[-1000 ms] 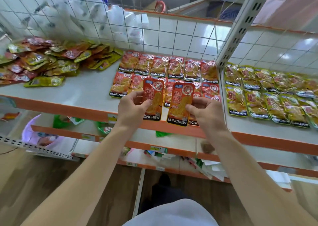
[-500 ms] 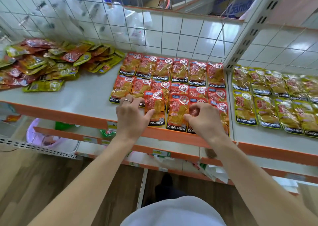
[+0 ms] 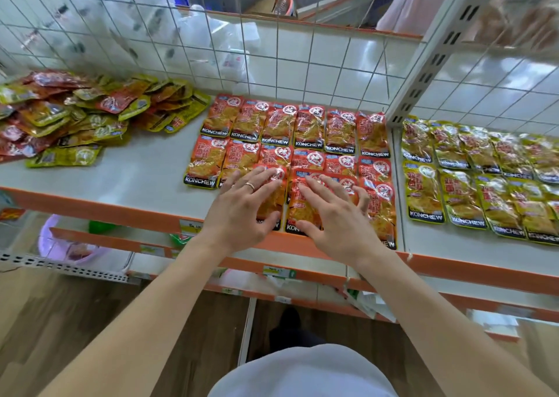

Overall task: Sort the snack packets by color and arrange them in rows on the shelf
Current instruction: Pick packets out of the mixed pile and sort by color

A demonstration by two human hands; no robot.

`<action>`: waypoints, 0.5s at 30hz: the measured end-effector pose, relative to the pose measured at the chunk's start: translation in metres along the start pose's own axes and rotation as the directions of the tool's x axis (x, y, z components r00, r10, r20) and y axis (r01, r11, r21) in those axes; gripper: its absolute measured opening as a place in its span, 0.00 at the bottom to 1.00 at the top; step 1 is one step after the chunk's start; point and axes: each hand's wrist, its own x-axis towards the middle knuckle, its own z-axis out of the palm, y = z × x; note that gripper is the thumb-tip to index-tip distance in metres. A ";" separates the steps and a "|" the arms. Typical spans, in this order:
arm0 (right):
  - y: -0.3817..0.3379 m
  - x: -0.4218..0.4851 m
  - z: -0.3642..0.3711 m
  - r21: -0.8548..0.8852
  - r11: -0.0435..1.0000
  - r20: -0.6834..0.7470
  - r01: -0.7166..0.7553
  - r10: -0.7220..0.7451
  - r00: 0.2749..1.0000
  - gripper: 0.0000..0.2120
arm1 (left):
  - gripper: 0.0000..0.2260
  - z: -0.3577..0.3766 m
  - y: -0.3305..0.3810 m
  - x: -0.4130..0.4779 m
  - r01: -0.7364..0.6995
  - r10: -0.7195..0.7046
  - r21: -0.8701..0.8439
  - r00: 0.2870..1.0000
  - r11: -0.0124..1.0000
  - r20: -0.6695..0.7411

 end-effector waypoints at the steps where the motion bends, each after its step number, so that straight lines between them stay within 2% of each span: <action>1: 0.000 -0.001 0.001 0.005 1.000 0.010 0.000 0.000 1.000 0.31 | 0.27 0.000 -0.001 0.000 -0.010 0.010 -0.014 1.000 1.000 0.003; 6: -0.003 -0.003 -0.001 0.026 1.000 0.064 -0.010 0.008 0.998 0.31 | 0.27 0.001 0.000 -0.001 -0.009 0.010 -0.028 1.000 1.000 0.002; 15: 0.000 -0.003 0.001 0.043 0.999 0.034 0.017 -0.018 0.999 0.32 | 0.26 0.002 0.001 -0.002 0.016 -0.015 -0.054 1.000 0.998 0.023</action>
